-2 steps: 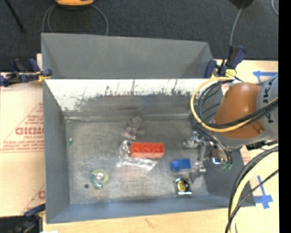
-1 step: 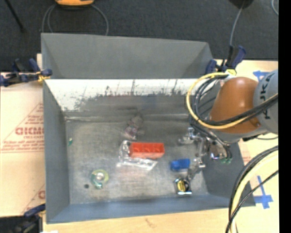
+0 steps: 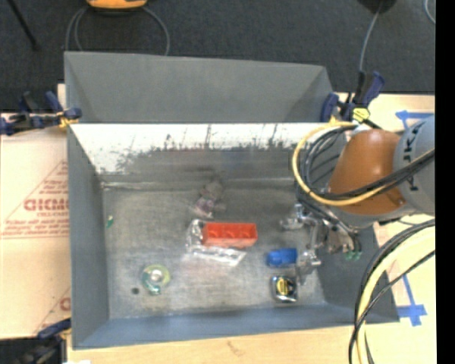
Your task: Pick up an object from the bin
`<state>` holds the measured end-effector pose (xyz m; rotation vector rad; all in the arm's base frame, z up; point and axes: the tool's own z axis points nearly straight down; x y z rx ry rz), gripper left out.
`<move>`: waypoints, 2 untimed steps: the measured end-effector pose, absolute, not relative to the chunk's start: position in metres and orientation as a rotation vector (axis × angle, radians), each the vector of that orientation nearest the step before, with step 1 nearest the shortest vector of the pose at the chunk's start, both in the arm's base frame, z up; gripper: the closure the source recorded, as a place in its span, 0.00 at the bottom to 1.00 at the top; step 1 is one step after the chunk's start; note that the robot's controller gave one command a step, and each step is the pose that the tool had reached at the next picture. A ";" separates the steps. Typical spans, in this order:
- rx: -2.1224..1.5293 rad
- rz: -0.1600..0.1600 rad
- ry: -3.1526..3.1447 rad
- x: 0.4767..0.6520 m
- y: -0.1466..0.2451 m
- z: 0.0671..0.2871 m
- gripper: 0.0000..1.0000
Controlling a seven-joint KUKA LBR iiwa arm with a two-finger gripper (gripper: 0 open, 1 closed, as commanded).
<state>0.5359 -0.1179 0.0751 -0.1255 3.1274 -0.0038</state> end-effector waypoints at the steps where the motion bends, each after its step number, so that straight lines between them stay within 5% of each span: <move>1: -0.097 -0.009 3.122 0.529 -0.106 0.075 0.00; 2: -0.103 -0.008 3.117 0.531 -0.105 0.077 1.00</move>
Offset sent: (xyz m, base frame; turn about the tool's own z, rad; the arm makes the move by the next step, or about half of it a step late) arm -0.0117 0.0151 -0.0051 0.0158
